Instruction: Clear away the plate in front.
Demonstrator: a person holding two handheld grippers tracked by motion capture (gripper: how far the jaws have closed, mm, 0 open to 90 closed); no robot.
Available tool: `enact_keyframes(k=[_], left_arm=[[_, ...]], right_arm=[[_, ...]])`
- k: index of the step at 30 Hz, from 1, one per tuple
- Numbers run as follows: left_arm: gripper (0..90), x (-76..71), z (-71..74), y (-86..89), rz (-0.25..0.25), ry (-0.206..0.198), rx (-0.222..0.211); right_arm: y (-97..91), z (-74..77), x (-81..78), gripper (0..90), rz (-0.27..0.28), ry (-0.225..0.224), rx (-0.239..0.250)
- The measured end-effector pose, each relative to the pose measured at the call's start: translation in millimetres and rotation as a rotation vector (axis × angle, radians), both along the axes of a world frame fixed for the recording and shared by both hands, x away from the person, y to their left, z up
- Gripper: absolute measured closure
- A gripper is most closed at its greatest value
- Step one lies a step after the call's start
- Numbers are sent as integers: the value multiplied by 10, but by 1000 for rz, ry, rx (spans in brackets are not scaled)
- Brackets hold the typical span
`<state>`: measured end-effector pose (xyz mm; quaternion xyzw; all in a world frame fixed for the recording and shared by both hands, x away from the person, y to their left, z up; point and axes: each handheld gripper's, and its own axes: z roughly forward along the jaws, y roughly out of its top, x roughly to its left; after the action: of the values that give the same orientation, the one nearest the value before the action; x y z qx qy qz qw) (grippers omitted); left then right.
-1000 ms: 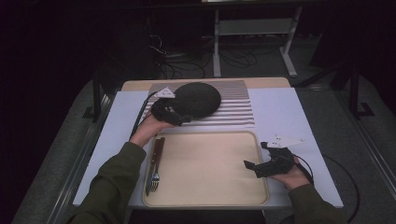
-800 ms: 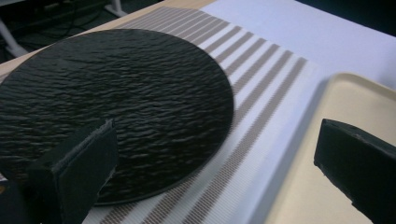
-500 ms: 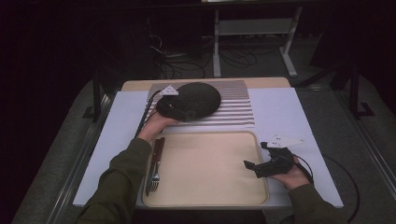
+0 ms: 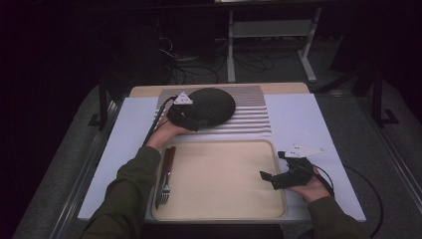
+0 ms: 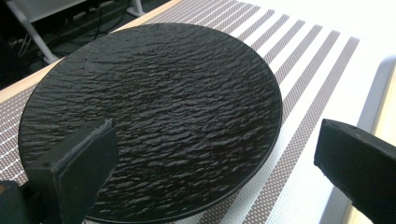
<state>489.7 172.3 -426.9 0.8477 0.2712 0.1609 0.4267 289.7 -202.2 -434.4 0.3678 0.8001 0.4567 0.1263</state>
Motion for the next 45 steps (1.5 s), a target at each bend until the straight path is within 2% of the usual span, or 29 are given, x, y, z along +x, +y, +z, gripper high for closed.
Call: enact_keyframes(k=[5,20,27,35,39,45], left_arm=[[0,-29,-30,-32,-19,-49,74],[0,-103,-48,-111,-71,-171,247],[0,-148,-49,-167,-109,-260,359],[2,-195,-67,-195,-141,-334,434],[41,-229,-81,-220,-163,-384,473],[107,-279,-107,-278,-205,-458,559]], right_arm=[[-2,0,0,0,-1,0,1],[-6,3,0,0,-3,-2,2],[-8,4,0,0,-4,-3,2],[-10,4,-1,0,-3,-4,2],[-8,4,-1,0,-2,-3,2],[-8,3,-1,0,-2,-2,2]])
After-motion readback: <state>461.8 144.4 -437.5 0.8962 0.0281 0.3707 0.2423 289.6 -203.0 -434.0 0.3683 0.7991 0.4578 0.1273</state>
